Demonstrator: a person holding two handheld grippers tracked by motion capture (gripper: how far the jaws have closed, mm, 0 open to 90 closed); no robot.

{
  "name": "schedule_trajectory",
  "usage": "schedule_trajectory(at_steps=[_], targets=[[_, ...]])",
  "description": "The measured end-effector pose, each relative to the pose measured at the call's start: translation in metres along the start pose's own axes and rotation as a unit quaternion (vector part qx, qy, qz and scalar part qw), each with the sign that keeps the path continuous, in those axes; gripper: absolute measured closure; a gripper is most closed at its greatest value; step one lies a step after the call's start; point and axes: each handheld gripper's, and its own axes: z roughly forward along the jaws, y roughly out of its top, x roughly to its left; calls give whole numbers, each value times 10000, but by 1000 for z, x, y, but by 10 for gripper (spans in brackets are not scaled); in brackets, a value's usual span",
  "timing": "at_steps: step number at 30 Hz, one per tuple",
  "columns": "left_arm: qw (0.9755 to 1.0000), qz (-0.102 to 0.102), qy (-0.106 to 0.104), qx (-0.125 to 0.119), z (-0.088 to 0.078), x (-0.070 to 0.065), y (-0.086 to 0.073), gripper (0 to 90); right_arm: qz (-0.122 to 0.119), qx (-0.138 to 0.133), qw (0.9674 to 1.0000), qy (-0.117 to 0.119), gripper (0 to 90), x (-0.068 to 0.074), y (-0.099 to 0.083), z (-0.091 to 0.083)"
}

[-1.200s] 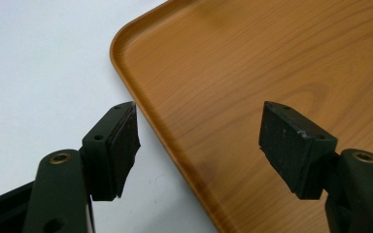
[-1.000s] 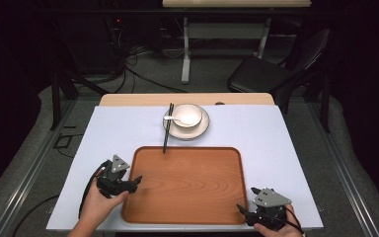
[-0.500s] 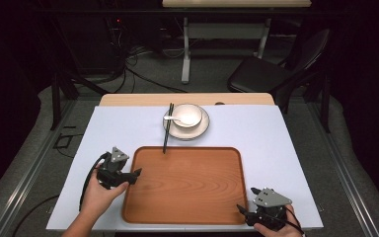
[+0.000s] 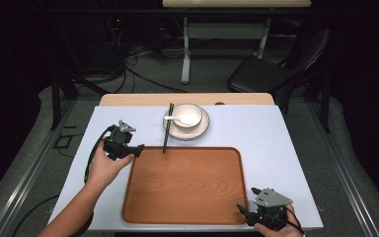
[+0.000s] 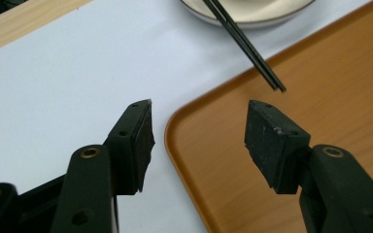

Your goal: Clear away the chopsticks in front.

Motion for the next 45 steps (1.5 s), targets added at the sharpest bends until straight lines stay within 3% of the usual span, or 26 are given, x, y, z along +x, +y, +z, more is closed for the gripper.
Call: schedule_trajectory(at_steps=[8, 14, 16, 18, 27, 31, 39, 45], targets=[[9999, -67, 21, 134, 18, 2, 30, 399, -11, 3, 10000, 29, 274, 0, -1, -1], [9996, -153, 68, 220, 32, 4, 41, 363, -1, -37, 10000, 2, 274, -1, -1, -2], [9993, -222, 66, 310, 36, 5, 43, 377, 2, -34, 10000, 4, 274, -2, -1, -3], [9987, -345, -74, 376, 42, 7, 45, 415, 17, -32, 10000, 3, 274, -2, -1, -3], [9983, -419, -94, 395, 59, 6, 55, 515, 23, -45, 10000, -7, 274, -4, -2, -3], [9972, -548, -195, 462, 68, 1, 59, 550, 43, -52, 10000, -5, 276, -4, -2, -3], [9956, -733, -202, 553, 83, -12, 65, 592, 44, -71, 10000, -16, 276, -5, -3, -4], [9943, -752, -289, 696, 91, -17, 67, 633, 58, -83, 9999, -5, 276, -6, -3, -5]])
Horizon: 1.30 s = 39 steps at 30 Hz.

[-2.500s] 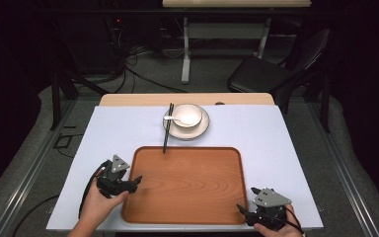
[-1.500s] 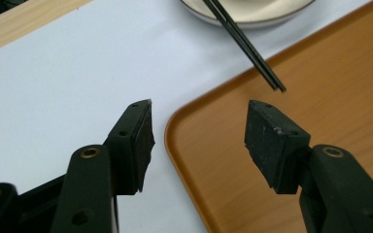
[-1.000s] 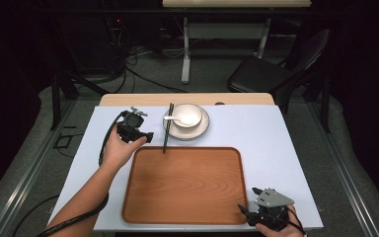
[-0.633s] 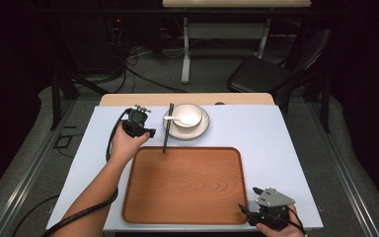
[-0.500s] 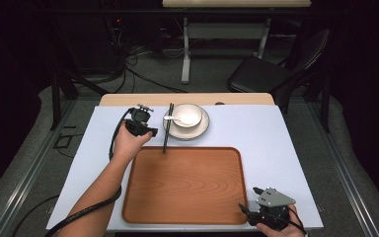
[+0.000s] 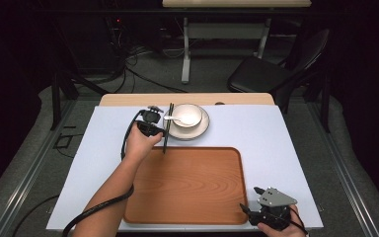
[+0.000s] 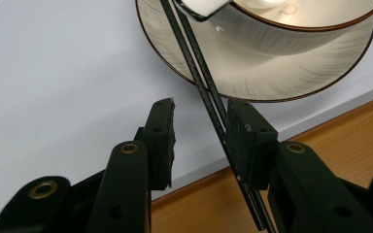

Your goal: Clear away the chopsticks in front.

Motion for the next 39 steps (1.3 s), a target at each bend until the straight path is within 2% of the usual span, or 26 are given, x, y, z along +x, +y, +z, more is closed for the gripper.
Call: schedule_trajectory(at_steps=[9, 15, 17, 23, 29, 34, 39], targets=[[9998, -159, -46, 104, 10, -2, -2, 641, 30, -8, 10000, 2, 277, -1, 0, -1], [9997, -199, -45, 134, 13, -2, -2, 652, 58, -16, 10000, 9, 277, -1, 0, -1], [9995, -285, -62, 157, 14, -1, -1, 657, 53, -21, 10000, 7, 277, -1, 0, -1], [9991, -363, -33, 214, 16, 1, 0, 671, 58, -41, 10000, 7, 277, -2, 0, -2], [9984, -485, -162, 252, 16, 3, 0, 669, 76, -43, 10000, 13, 277, -2, -1, -2], [9984, -498, -171, 219, 16, 2, 0, 658, 67, -52, 10000, 11, 277, -2, -1, -2], [9980, -483, -159, 387, 18, 1, 1, 661, 78, -50, 10000, 16, 277, -2, 0, -2]])
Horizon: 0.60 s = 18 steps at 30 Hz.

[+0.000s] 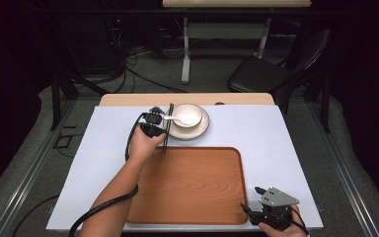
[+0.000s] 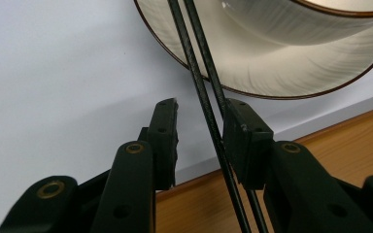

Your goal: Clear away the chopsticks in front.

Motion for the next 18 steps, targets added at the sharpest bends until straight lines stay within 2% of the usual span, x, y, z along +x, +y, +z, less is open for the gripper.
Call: schedule_trajectory(at_steps=[9, 16, 18], targets=[[9993, -4, 230, 309, 3, 1, 3, 732, 4, -4, 10000, 7, 277, 0, 0, 0], [9981, -229, 218, 536, 7, 5, 9, 741, 4, 2, 10000, 18, 277, 1, 0, 0], [9980, -293, 250, 511, 8, 6, 10, 741, -2, -3, 10000, 19, 277, 0, 0, 0]])
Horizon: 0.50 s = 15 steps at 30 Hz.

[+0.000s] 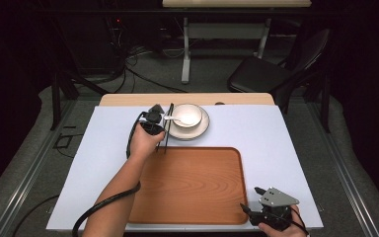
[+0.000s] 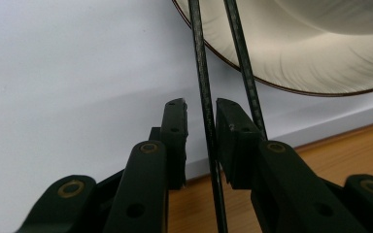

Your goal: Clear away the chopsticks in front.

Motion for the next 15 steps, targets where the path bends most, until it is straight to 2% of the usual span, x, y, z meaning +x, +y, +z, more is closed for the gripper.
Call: schedule_trajectory(at_steps=[3, 6, 9, 15], targets=[[10000, -53, -4, -73, 1, 1, 1, 752, 15, 1, 10000, 4, 277, 0, 0, 0], [9998, -117, -100, -82, 1, 2, 0, 783, 22, 6, 10000, 4, 277, 0, 0, 0], [9998, -157, -81, -20, 2, 3, 0, 842, 12, -7, 10000, 8, 278, 0, 0, 0], [9997, -215, -74, 4, 2, 5, -1, 861, 15, -4, 10000, 9, 279, 0, 0, 0]])
